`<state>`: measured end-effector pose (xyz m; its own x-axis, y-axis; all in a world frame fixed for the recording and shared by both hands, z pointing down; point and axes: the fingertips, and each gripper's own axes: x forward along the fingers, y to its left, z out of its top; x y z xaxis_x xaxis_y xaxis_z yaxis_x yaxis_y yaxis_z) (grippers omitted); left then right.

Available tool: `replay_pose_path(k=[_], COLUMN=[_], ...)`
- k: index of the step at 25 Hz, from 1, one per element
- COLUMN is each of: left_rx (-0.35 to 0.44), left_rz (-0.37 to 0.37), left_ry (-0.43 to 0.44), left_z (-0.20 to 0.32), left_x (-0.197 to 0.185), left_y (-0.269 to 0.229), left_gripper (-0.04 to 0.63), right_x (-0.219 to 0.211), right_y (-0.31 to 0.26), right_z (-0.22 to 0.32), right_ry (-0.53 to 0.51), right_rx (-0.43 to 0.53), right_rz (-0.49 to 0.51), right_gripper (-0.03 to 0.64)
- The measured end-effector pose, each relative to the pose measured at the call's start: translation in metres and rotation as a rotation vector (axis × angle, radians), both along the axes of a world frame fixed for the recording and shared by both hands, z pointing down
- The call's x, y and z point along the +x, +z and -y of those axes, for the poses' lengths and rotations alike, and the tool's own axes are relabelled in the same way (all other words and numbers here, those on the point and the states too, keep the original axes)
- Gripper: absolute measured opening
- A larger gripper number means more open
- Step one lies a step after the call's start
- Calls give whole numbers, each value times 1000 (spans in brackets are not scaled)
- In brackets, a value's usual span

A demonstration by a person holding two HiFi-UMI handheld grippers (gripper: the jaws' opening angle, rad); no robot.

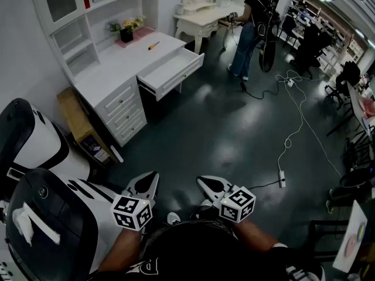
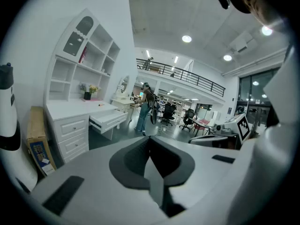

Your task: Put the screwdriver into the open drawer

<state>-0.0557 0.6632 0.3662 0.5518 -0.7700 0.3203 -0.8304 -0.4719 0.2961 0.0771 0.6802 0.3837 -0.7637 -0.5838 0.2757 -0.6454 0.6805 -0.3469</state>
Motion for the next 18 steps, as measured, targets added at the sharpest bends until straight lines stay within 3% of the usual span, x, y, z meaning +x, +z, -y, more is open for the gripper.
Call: replay_pose_path(k=[18], left_rx=[23], left_rz=[-6], left_ry=[-23], left_z=[-1], left_x=[-17], left_y=[-8], left_gripper=[15], right_x=[-21], right_y=[-8], right_z=[3], right_ry=[-33], right_rx=[43], right_rz=[-33], right_gripper=[9])
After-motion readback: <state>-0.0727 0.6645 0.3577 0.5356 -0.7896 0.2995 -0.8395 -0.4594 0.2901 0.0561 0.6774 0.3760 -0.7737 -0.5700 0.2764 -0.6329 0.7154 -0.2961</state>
